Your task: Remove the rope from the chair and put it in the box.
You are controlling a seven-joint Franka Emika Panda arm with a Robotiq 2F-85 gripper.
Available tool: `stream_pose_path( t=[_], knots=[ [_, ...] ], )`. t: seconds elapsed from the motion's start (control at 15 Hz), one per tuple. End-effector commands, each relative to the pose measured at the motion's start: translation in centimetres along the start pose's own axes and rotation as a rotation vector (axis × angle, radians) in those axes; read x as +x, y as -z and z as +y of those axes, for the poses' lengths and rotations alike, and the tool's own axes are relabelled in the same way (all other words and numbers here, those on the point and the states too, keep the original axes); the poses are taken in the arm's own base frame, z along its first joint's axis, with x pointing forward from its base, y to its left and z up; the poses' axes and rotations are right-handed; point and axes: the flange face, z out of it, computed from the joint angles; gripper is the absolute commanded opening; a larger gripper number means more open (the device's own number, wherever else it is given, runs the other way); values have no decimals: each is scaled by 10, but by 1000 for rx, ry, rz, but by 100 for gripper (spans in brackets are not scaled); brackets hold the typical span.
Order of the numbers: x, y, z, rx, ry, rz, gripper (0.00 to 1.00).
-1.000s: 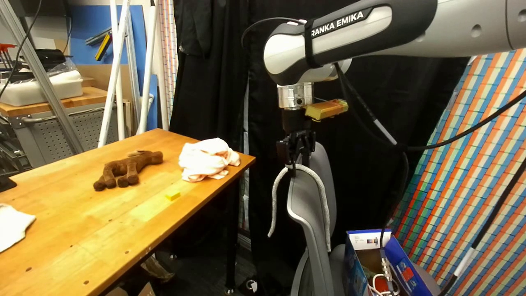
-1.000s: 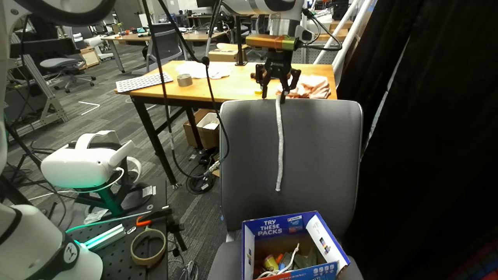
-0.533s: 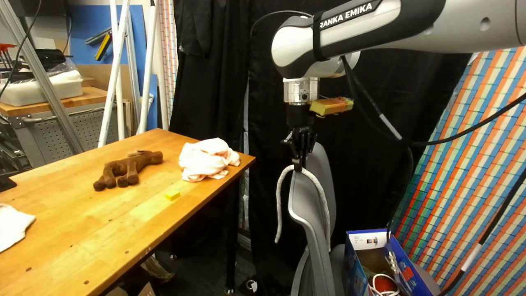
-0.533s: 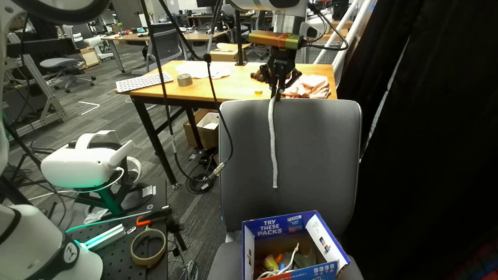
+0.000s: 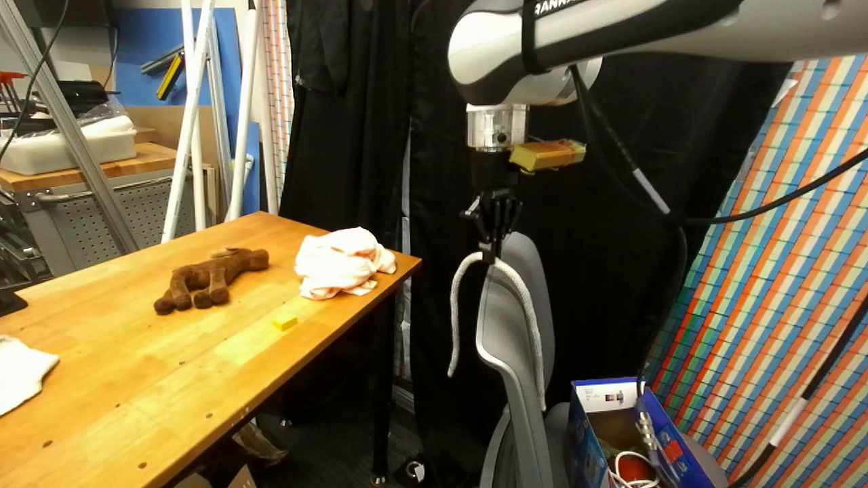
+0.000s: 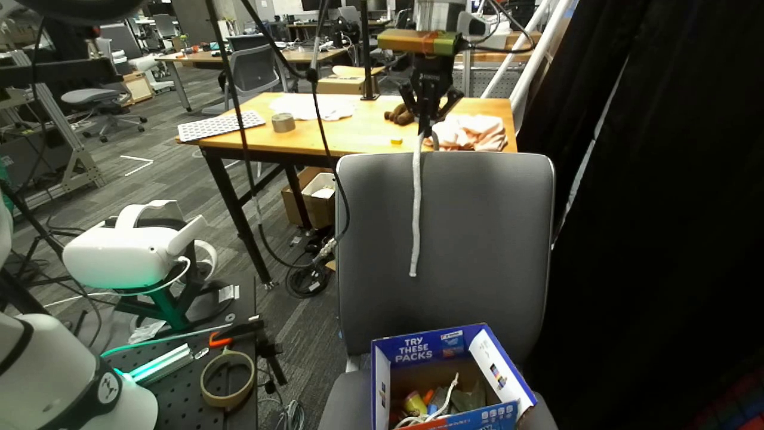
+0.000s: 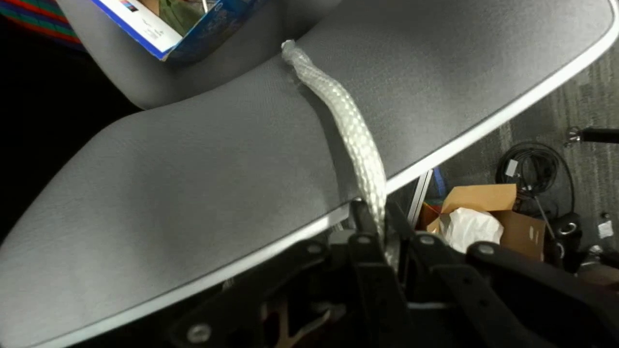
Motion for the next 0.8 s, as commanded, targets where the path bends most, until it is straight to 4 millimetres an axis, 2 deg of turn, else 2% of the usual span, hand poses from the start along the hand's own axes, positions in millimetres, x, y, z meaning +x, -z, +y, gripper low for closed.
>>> stream_pose_path(
  t=[0.0,0.13,0.33,0.47,0.6,0.73],
  knots=[
    [-29,92,-13,-71,-124,105,6],
    [-50,139,-23,-107,-230,139,6],
    [-98,204,-41,-181,-385,121,6],
    [-129,238,-57,-226,-484,80,6],
    [-141,245,-62,-278,-577,35,6],
    [-142,238,-59,-313,-669,-15,6]
  ],
)
